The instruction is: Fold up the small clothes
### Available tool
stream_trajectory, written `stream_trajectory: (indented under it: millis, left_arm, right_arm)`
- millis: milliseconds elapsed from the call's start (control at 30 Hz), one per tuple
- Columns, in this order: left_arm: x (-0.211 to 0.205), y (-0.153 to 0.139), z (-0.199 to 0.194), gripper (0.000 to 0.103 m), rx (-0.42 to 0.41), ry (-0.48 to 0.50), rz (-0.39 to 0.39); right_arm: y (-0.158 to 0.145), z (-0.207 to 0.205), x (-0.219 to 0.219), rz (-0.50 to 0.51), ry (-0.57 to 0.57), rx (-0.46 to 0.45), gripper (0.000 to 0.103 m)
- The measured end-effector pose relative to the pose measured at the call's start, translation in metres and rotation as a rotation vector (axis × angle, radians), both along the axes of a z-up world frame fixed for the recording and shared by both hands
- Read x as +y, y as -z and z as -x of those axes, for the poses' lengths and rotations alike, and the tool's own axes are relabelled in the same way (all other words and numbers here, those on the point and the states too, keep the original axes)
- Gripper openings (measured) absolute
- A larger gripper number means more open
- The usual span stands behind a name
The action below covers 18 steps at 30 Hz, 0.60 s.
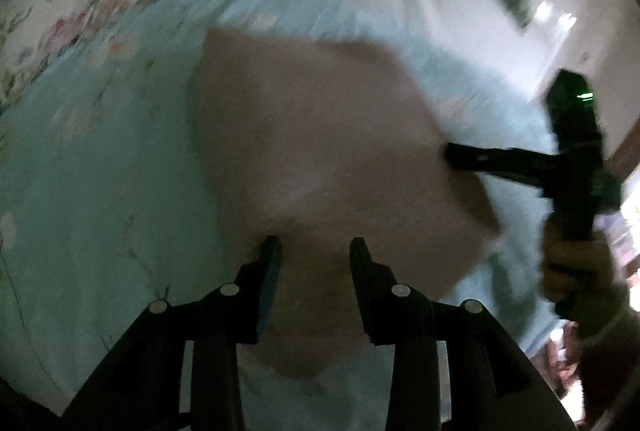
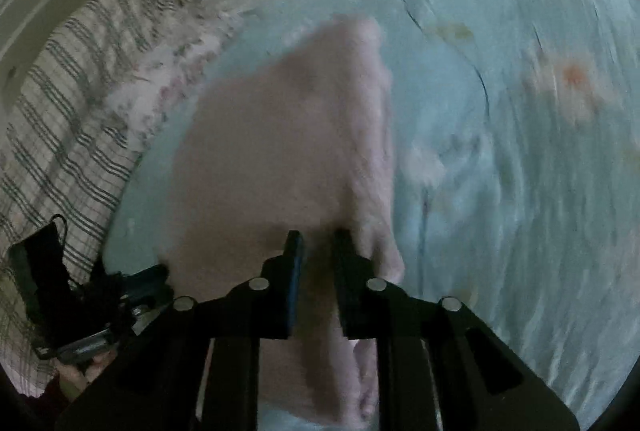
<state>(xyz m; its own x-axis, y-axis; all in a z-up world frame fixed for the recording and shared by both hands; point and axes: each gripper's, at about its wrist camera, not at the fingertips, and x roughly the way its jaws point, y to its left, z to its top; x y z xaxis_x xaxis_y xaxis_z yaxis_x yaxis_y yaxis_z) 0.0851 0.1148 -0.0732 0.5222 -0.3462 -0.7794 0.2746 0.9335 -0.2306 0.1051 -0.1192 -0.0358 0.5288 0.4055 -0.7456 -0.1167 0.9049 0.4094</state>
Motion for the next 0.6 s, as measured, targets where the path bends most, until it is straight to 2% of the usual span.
stream_trajectory:
  millis: [33, 67, 167, 267, 333, 367, 433, 500, 600]
  left_arm:
    - [0.002, 0.012, -0.003, 0.036, 0.027, -0.002, -0.004]
    - [0.005, 0.014, -0.001, 0.036, 0.014, -0.003, 0.011]
    - [0.006, 0.011, 0.001, 0.036, 0.000, -0.004, 0.000]
    - [0.007, 0.007, 0.006, 0.036, -0.001, -0.008, -0.019]
    - [0.010, 0.001, 0.013, 0.038, -0.014, -0.001, -0.012]
    - [0.011, 0.000, 0.018, 0.040, -0.018, 0.003, -0.010]
    - [0.011, 0.006, 0.025, 0.044, -0.013, 0.000, -0.024]
    - [0.014, 0.016, 0.027, 0.047, 0.014, -0.011, -0.024]
    - [0.019, 0.019, 0.027, 0.049, 0.023, -0.047, 0.020]
  right_arm:
    - [0.001, 0.002, -0.003, -0.016, 0.005, -0.005, 0.007]
    - [0.001, 0.004, -0.004, -0.024, 0.011, -0.003, 0.007]
    - [-0.006, 0.013, 0.001, 0.014, 0.011, -0.008, 0.008]
    - [-0.016, 0.035, 0.010, -0.003, -0.022, -0.044, 0.010]
    - [-0.010, 0.047, 0.015, 0.026, -0.031, -0.031, 0.011]
    - [0.001, 0.051, 0.017, 0.063, -0.032, 0.004, 0.011]
    - [0.018, 0.057, 0.014, 0.050, -0.024, 0.023, 0.011]
    - [0.020, 0.060, 0.009, 0.009, -0.003, 0.010, 0.011]
    - [0.017, 0.059, 0.013, 0.037, -0.006, 0.013, 0.011]
